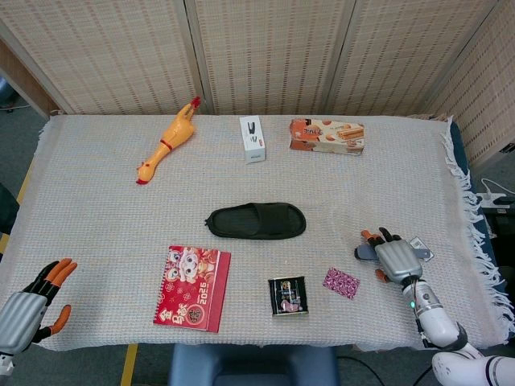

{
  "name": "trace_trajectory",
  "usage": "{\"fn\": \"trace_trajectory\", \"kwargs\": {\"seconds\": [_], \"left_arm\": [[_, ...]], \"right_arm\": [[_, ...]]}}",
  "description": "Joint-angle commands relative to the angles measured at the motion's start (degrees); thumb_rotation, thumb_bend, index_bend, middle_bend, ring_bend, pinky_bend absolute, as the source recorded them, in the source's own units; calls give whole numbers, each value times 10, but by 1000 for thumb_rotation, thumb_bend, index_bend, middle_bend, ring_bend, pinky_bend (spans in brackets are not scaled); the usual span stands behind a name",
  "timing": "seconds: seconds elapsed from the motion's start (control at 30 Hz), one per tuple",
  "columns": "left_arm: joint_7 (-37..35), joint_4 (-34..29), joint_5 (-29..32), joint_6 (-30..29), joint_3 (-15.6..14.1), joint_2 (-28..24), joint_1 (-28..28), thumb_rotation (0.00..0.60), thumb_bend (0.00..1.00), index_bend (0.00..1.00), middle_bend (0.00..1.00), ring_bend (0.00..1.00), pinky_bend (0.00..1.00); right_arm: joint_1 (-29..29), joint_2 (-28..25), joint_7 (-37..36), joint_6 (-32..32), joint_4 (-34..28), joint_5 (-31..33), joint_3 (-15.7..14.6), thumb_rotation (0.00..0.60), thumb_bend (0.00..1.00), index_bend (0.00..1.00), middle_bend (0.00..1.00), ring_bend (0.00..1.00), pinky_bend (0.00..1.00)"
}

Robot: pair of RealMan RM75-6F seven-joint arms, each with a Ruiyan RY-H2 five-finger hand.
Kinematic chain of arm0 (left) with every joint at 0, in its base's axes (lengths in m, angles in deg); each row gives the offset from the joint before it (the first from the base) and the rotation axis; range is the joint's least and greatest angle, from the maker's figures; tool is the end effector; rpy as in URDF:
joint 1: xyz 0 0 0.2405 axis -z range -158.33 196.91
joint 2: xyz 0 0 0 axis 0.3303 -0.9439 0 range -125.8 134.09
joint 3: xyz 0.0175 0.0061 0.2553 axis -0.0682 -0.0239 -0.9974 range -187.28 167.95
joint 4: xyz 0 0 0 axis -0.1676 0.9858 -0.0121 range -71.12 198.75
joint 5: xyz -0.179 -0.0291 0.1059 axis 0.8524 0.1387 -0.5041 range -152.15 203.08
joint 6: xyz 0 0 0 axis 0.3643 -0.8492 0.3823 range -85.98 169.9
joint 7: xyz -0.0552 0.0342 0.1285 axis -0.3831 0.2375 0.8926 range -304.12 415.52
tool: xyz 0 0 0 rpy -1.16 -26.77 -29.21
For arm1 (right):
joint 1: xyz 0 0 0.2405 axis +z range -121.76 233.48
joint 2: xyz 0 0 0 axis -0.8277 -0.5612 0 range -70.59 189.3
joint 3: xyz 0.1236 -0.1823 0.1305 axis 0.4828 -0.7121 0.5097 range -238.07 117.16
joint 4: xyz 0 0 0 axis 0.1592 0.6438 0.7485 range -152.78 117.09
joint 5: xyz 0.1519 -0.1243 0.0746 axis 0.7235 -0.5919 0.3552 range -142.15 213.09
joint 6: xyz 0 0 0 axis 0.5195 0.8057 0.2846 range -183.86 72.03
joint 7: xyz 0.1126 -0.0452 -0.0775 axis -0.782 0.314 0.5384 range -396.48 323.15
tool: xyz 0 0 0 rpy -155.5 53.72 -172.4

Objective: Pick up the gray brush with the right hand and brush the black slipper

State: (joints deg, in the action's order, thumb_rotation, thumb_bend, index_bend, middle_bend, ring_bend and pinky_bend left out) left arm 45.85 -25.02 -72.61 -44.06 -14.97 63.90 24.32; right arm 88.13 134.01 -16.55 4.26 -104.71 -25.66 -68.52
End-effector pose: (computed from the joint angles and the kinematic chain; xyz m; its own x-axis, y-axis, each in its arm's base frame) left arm -0.3128 0.1492 0.1606 0.3842 0.1494 0.9111 0.9150 -0.1932 -0.3542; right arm -0.2984 -0.2704 0.0482 0.6238 -0.4136 0.6632 -0.7714 -0.1892 0.6076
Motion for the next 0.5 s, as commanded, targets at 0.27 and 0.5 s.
{"fn": "trace_trajectory", "kwargs": {"seconds": [0.27, 0.5], "left_arm": [[24, -5, 18, 6, 6, 8, -1, 600, 520, 0, 0, 0, 359], [41, -3, 27, 10, 12, 17, 0, 600, 527, 0, 0, 0, 358]], "right_arm": [[-163, -66, -66, 311, -62, -216, -12, 600, 172, 0, 0, 0, 72], [-215, -12, -56, 364, 10, -246, 5, 600, 171, 0, 0, 0, 0]]}}
